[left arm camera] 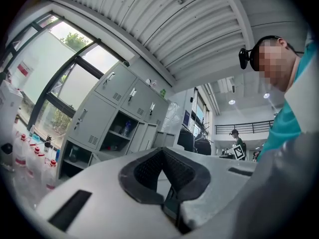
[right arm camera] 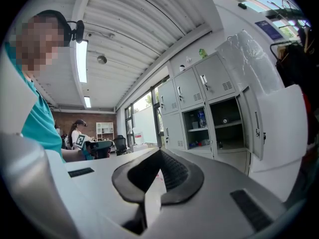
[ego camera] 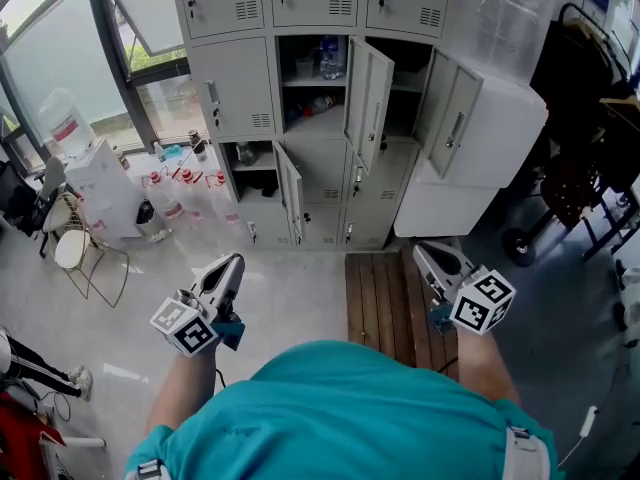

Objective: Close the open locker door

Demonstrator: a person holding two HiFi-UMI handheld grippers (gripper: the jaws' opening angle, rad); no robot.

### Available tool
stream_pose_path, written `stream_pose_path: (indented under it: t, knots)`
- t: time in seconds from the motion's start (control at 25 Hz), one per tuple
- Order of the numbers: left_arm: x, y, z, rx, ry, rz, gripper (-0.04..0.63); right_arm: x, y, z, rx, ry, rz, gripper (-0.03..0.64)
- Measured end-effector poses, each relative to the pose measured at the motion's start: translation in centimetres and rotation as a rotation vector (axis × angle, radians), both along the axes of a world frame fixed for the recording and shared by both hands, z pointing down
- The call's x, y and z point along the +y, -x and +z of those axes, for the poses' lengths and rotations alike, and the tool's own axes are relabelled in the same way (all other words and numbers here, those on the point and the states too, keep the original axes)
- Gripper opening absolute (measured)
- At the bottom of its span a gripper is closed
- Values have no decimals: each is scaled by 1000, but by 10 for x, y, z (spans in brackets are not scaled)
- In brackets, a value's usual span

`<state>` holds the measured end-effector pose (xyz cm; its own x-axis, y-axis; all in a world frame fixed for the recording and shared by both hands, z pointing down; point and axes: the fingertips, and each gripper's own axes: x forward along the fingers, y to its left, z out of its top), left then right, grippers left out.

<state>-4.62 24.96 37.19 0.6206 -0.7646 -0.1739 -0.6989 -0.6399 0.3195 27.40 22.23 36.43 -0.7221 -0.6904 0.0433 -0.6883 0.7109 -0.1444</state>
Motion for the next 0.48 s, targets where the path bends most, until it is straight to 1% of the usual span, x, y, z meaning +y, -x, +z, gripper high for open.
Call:
stream_pose_path:
  t: [0.12, 0.24, 0.32, 0.48]
  knots:
    - [-10, -29, 0, -22, 11, 23, 6, -5, -18, 3, 15, -10, -13, -2]
    - [-21, -43, 1, -40, 22, 43, 6, -14, -23, 9, 16, -9, -24, -2]
    - [-31, -41, 1, -43, 27, 44, 6, -24, -19, 12, 12, -5, -30, -2]
    - [-58, -22, 6, -27, 33, 41, 6, -50, -1, 19, 25, 4, -32, -2]
